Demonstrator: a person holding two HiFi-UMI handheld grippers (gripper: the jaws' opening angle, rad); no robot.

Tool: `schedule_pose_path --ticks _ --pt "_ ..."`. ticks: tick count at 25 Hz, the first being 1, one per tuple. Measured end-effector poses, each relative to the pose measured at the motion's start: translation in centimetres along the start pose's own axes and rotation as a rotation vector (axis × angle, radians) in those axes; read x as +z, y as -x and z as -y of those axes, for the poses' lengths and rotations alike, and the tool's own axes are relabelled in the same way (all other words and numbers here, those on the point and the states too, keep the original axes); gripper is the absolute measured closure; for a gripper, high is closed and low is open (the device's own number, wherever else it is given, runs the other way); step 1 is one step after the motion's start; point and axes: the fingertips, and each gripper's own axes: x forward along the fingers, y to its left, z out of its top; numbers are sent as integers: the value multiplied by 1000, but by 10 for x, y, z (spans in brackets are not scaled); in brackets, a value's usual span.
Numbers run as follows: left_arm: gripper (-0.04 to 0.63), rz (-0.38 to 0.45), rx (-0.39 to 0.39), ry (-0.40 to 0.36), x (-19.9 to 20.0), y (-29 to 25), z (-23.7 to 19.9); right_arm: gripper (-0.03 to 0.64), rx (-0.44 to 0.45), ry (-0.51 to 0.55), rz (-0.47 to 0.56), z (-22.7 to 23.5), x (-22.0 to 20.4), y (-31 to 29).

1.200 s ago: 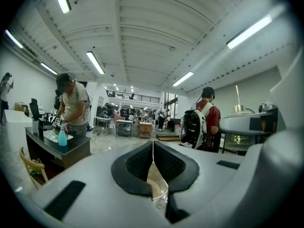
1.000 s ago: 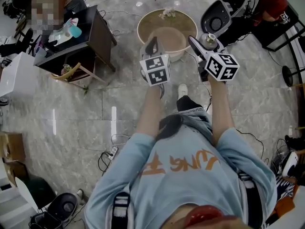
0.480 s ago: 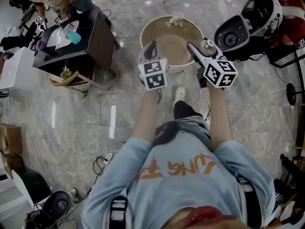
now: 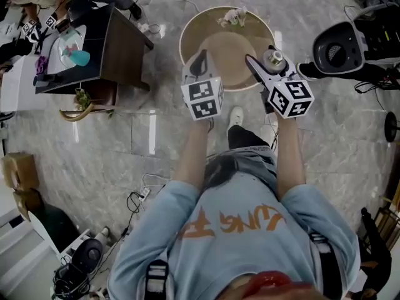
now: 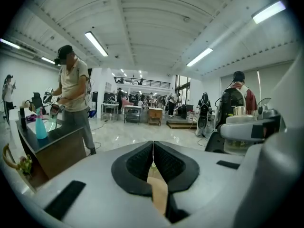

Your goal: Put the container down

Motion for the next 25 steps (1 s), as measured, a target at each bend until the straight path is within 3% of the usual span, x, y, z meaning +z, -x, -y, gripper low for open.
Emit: schedule_pose_path --ticks 6,14,25 --pt "566 4 20 3 16 -64 1 258 34 14 -24 52 9 -48" --pt "566 -16 49 34 19 -85 -22 258 62 28 -53 60 5 -77" --pt "566 -192 9 58 -82 -121 -49 258 85 -9 -202 54 -105 -119"
